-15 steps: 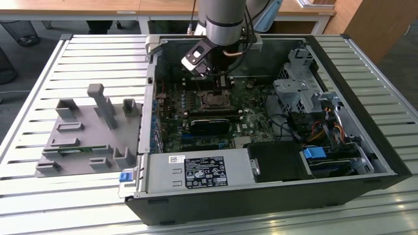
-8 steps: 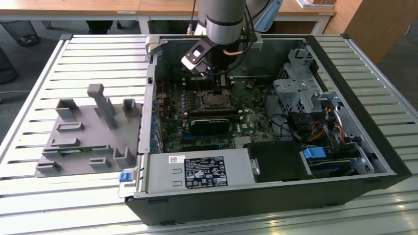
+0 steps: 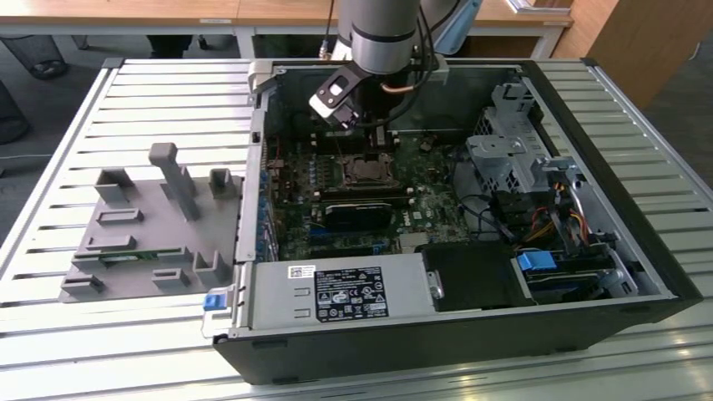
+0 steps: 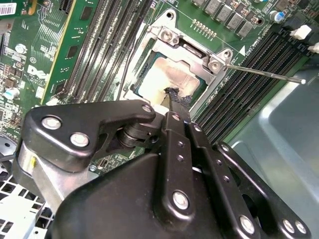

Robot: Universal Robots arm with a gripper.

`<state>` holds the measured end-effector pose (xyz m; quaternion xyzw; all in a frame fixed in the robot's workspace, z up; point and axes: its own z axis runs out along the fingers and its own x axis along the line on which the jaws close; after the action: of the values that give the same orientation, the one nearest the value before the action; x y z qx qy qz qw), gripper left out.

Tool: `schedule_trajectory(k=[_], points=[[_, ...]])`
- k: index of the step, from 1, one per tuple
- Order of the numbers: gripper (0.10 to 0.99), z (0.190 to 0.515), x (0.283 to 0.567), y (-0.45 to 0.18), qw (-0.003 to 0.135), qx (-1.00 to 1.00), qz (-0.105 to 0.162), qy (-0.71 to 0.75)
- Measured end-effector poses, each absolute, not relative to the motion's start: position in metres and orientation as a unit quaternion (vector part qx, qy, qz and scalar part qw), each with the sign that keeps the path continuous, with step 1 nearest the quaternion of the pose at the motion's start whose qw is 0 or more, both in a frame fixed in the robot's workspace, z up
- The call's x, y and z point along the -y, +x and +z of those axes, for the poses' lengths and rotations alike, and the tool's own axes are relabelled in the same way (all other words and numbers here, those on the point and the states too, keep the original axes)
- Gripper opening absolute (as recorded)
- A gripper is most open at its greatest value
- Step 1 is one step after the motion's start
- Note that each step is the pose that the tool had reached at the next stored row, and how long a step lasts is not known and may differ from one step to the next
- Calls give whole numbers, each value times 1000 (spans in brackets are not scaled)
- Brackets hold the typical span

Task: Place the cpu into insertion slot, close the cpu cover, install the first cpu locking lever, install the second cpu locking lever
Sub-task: 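Install the first cpu locking lever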

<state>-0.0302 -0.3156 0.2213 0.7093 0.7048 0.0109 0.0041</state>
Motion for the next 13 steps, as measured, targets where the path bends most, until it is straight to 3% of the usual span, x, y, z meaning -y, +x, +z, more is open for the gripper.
schedule_trajectory(k=[13], points=[[106,225,316,-30,4,-705,11,709]])
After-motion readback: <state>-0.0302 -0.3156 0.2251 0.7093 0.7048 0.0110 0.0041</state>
